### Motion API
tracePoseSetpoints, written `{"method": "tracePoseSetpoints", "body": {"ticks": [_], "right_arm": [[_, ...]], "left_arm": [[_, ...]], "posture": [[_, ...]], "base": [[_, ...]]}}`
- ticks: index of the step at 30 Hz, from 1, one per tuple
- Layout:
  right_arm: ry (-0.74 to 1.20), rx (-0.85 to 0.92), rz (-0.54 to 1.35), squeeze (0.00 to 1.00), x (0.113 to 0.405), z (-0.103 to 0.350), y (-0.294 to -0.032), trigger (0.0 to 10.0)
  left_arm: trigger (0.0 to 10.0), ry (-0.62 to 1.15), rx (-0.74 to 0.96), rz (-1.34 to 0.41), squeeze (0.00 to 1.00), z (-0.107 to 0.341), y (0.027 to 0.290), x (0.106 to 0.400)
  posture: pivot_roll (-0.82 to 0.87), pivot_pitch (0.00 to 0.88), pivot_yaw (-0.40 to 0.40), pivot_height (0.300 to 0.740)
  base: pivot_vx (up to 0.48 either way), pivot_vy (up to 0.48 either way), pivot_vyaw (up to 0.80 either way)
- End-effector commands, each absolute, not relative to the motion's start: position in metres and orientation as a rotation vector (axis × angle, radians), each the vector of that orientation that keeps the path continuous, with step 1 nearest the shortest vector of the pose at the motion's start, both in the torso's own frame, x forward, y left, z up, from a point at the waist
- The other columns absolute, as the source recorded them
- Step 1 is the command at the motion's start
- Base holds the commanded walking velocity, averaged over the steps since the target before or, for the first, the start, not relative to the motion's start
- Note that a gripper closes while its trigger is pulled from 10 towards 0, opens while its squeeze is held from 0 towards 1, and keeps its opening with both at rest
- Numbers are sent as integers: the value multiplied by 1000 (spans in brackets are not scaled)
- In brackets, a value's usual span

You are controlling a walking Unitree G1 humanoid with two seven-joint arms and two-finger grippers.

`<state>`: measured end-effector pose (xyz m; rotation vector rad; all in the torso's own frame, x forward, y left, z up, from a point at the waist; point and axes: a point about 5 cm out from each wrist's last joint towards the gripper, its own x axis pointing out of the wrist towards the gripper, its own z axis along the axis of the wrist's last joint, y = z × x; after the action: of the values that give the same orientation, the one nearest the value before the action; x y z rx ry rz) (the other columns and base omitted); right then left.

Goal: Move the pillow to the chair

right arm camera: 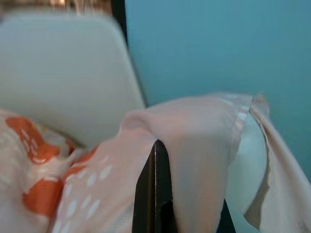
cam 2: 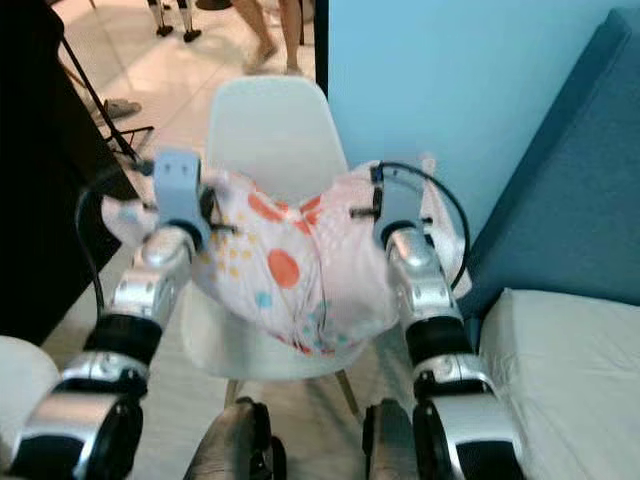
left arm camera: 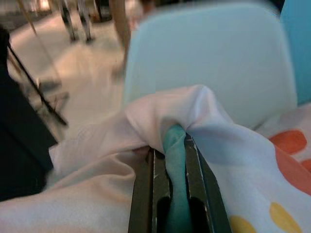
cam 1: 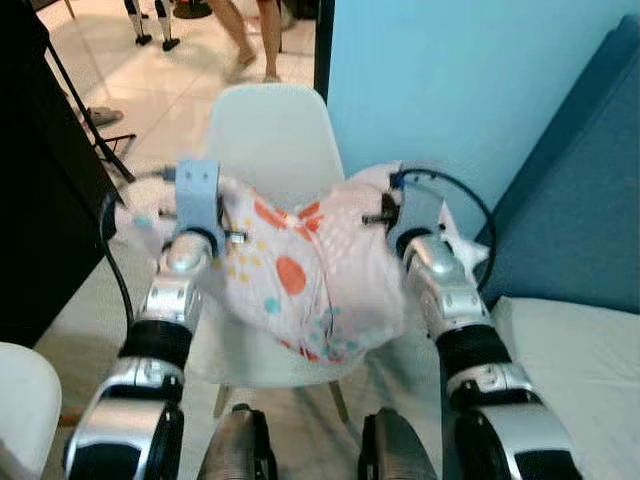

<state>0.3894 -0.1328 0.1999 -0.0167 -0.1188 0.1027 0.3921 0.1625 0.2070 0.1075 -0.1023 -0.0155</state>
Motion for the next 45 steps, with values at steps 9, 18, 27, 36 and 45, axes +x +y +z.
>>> {"method": "tracePoseSetpoints", "body": {"ticks": [9,18,27,36,45], "right_arm": [[149,-52,159,0,375,130,-127,10000],[240,-93,164,0,372,109,-126,10000],[232,-79,158,0,376,114,-127,10000],[223,-39,175,0,376,113,-123,10000],[198,45,198,1000,376,114,-124,10000]], "left_arm": [[10000,97,201,-16,0,138,177,373],[10000,232,214,24,0,102,190,363],[10000,230,178,26,0,107,186,368],[10000,252,183,45,0,104,189,367],[10000,273,112,43,1000,98,195,362]], "posture": [[41,144,-3,616],[37,143,1,606],[35,145,3,606],[36,145,3,596],[38,144,2,596]], "base": [[0,0,0],[0,0,0],[0,0,0],[0,0,0],[0,0,0]]}}
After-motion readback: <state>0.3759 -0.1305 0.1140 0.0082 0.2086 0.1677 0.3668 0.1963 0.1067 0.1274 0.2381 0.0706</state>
